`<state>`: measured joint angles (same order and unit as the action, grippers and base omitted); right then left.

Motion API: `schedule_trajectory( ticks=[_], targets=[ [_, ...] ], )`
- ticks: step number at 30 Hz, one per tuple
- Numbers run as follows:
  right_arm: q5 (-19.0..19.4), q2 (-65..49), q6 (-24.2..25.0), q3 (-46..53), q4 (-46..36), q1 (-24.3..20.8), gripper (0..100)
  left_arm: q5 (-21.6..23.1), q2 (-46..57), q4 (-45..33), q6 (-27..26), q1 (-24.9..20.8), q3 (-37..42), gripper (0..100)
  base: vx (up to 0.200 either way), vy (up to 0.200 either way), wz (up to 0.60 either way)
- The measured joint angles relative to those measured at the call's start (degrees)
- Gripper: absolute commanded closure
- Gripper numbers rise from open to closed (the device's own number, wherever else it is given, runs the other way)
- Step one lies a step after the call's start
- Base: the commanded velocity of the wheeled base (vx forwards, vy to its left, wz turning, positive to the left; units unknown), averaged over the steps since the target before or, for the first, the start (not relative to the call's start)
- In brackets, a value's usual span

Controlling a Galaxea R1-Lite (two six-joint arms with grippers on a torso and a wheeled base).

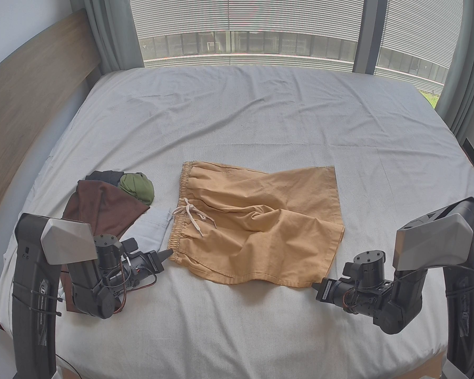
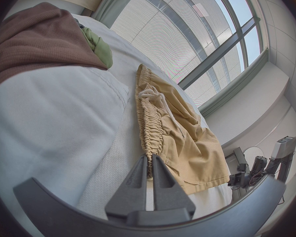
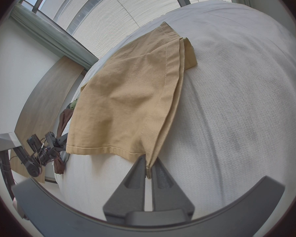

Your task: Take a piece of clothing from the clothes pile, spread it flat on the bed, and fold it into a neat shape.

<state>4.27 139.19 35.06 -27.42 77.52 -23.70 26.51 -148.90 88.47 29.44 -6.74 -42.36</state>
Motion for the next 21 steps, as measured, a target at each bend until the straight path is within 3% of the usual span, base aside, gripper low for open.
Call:
schedule_trajectory(
  ticks=[9,21],
  targets=[
    [2.2,-1.0,-7.8,5.3,0.0,3.5,100,2.2,3.9,0.0,0.2,2.4,4.3,100,0.000,0.000,0.00],
    [6.4,-3.4,-12.7,11.8,0.0,8.1,100,7.5,8.2,-0.1,0.0,4.6,12.1,100,0.000,0.000,0.00]
  ],
)
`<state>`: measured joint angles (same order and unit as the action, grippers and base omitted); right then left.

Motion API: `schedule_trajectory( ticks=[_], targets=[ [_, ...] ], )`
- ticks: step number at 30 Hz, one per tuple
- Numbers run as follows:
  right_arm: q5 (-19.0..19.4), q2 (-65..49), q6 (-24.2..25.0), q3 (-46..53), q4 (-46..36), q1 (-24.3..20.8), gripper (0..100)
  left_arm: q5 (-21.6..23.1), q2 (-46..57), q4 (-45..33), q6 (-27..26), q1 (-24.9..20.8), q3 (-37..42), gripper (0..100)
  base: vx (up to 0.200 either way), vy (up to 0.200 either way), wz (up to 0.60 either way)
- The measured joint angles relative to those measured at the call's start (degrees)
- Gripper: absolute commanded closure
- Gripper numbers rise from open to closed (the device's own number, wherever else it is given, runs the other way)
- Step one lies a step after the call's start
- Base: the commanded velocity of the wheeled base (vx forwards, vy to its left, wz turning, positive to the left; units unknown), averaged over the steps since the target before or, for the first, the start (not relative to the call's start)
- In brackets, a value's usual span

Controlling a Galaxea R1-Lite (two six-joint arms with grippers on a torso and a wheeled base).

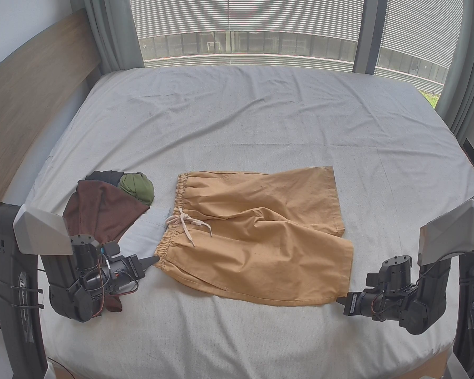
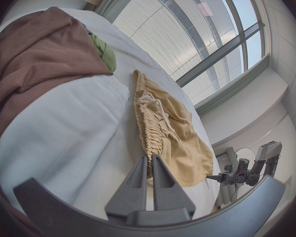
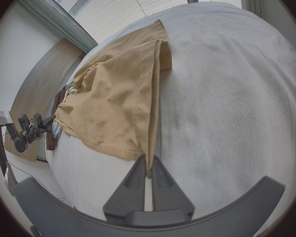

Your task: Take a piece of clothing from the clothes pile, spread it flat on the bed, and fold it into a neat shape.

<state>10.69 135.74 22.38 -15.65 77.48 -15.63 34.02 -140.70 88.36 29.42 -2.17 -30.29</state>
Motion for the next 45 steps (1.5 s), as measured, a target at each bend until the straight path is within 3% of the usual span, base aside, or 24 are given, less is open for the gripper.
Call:
schedule_trajectory(
  ticks=[9,17,31,32,35,36,45],
  targets=[
    [1.6,-1.3,-0.5,3.8,-0.6,0.0,100,0.3,0.7,0.0,-2.0,-0.5,3.4,100,0.000,0.000,0.00],
    [2.8,-1.8,-2.8,6.3,-0.4,0.0,100,1.0,0.2,-0.1,-7.0,-0.4,6.9,100,0.000,0.000,0.00],
    [2.9,-1.5,-2.9,7.2,-0.2,0.3,100,1.2,-1.1,-0.2,-8.4,0.1,6.5,100,0.000,0.000,0.00],
    [2.9,-1.5,-2.9,7.2,-0.2,0.3,100,1.2,-1.1,-0.2,-8.4,0.1,6.5,0,0.000,0.000,0.00],
    [2.9,-1.5,-2.9,7.2,-0.2,0.3,100,1.2,-1.2,-0.2,-8.4,0.1,6.5,0,0.000,0.000,0.00],
    [2.9,-1.5,-3.0,7.3,-0.2,0.3,0,1.2,-1.2,-0.2,-8.4,0.1,6.5,0,0.000,0.000,0.00],
    [3.0,-1.7,-2.9,7.2,2.9,1.1,0,1.2,-1.2,0.0,-8.4,-0.1,6.3,0,0.000,0.000,0.00]
  ],
)
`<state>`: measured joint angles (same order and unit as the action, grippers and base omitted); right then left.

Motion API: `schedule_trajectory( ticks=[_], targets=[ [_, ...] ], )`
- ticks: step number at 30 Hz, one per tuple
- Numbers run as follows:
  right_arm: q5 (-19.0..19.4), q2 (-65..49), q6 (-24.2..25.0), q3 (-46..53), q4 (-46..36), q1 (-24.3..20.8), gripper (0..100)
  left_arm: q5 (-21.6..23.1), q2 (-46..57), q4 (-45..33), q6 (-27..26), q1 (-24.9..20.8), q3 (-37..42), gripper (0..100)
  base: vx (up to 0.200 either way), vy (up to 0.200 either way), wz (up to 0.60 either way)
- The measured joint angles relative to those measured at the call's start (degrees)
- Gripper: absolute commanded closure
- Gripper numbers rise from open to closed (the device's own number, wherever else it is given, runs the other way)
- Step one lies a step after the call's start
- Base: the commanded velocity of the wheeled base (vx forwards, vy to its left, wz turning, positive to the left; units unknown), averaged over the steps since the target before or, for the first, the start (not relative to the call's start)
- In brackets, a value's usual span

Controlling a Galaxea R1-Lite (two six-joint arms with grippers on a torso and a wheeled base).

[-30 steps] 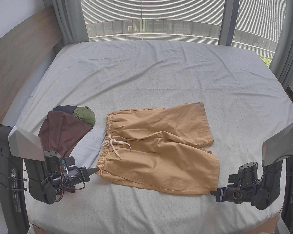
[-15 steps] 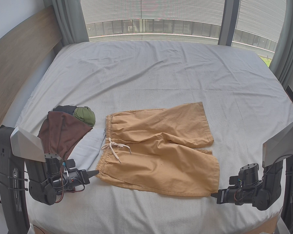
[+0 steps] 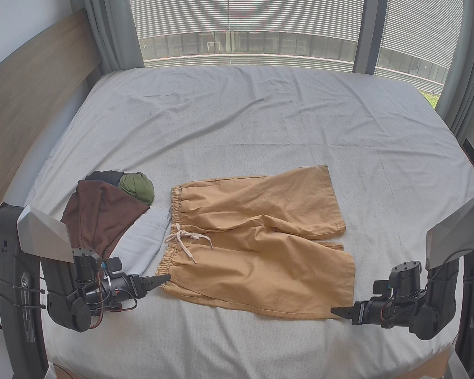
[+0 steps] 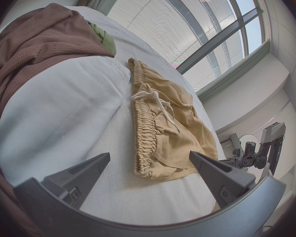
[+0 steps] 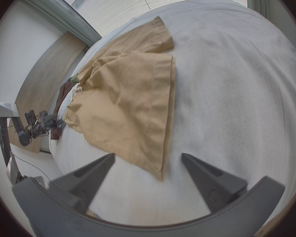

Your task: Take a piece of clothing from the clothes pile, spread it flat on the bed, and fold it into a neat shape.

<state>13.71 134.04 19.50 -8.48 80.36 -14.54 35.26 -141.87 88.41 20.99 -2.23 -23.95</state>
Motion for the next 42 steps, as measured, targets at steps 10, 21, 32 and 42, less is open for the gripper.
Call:
schedule_trajectory(
  ticks=[10,21,32,42],
  targets=[
    [0.7,-0.1,1.3,-5.9,5.2,6.6,0,-0.2,-0.7,0.1,-1.7,-0.7,-1.4,0,0.000,0.000,0.00],
    [1.1,1.6,16.5,-18.1,0.3,8.9,0,-0.6,-2.6,0.1,-2.6,-1.6,-3.4,0,0.000,0.000,0.00],
    [1.9,4.4,24.3,-28.0,-6.4,8.1,0,-0.6,-3.1,0.1,-2.8,-1.9,-3.4,0,0.000,0.000,0.00],
    [3.9,4.6,28.3,-30.7,-9.6,8.2,100,-0.6,-3.1,0.1,-2.9,-1.9,-3.6,0,0.000,0.000,0.00]
  ],
)
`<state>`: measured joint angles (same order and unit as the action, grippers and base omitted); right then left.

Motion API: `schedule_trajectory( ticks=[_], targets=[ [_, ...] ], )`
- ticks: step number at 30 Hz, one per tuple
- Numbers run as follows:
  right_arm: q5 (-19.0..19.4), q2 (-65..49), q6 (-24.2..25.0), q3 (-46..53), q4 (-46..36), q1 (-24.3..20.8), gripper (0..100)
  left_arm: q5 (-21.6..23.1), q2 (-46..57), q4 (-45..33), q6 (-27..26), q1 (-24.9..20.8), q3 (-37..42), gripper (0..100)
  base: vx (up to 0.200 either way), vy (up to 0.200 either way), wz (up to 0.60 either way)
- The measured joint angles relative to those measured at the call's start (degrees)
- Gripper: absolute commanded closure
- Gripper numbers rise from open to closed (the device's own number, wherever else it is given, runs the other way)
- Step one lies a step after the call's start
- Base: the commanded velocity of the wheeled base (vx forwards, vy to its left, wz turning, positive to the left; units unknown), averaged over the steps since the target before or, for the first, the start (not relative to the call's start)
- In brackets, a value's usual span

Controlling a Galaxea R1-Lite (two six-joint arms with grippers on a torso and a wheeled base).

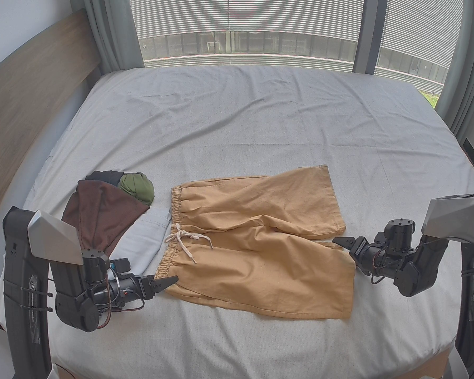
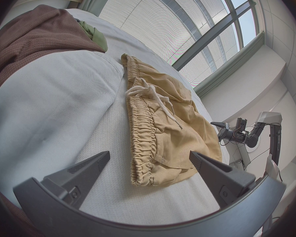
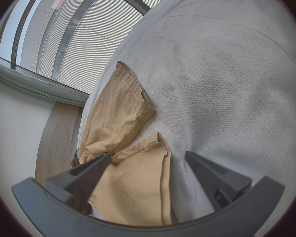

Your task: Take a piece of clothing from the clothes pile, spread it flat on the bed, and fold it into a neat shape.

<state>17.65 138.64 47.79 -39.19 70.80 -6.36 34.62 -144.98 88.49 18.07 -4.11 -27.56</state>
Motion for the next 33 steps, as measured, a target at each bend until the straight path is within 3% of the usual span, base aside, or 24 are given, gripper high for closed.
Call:
schedule_trajectory(
  ticks=[16,33],
  targets=[
    [-0.4,0.2,0.7,-2.5,3.1,0.9,100,0.0,-0.1,0.0,0.0,-0.1,0.0,0,0.000,0.000,0.00],
    [-0.5,1.3,-1.9,-3.6,4.1,2.4,100,0.1,-0.4,0.0,-1.9,-0.1,0.4,0,0.000,0.000,0.00]
  ],
)
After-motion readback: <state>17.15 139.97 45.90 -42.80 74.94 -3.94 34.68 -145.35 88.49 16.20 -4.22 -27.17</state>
